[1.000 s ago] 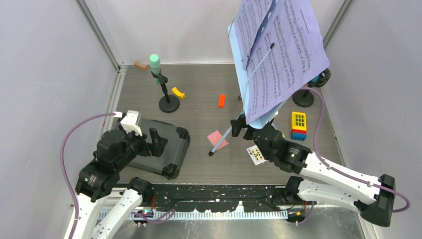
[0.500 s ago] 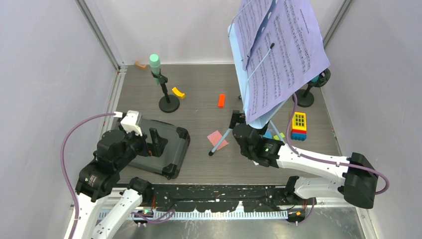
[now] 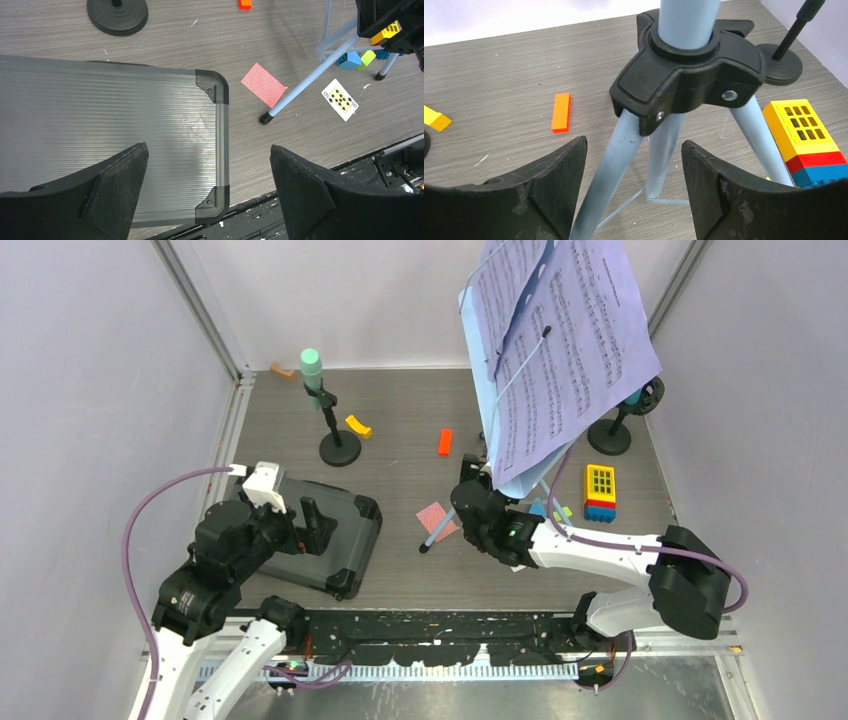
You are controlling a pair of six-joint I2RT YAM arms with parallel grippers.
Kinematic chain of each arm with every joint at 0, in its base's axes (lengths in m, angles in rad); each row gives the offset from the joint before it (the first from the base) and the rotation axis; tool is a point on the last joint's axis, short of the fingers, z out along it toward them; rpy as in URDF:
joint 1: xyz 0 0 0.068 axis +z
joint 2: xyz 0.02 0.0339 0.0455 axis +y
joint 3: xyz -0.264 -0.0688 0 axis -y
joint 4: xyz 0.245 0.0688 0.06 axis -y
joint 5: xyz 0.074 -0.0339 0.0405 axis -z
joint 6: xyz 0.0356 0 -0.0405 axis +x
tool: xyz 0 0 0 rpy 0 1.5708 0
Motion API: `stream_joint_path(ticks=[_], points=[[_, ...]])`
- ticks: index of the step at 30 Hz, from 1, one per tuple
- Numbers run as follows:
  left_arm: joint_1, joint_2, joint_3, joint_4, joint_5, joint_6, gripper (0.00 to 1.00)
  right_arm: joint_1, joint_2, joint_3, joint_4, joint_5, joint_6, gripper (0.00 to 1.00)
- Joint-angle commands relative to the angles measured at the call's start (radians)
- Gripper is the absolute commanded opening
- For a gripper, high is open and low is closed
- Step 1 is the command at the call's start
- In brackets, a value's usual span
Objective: Pack up the instrument practice props
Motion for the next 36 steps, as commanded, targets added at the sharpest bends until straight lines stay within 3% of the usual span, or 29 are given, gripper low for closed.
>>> stream_joint_path(ticks=[1,7,13,17,24,36], points=[[-0.002,-0.005,-0.006,0.053,0.000,0.006,0.95,-0.013,0.034,0.050,0.127,0.079,-0.081,0.73],[-0.002,-0.013,-0.006,0.054,0.005,0.006,0.95,-0.034,0.033,0.022,0.169,0.066,-0.121,0.63],[-0.002,-0.012,-0.007,0.055,0.000,0.006,0.95,-0.038,0.051,-0.015,0.238,0.031,-0.215,0.41],[-0.002,-0.012,-0.007,0.055,0.000,0.006,0.95,-0.038,0.053,-0.041,0.262,-0.009,-0.241,0.32],[-0.002,-0.010,-0.007,0.054,-0.004,0.005,0.95,-0.049,0.012,-0.123,0.300,-0.121,-0.292,0.26],[-0.002,-0.007,-0.007,0.053,-0.006,0.004,0.95,-0.143,-0.118,-0.235,0.278,-0.490,-0.331,0.25]])
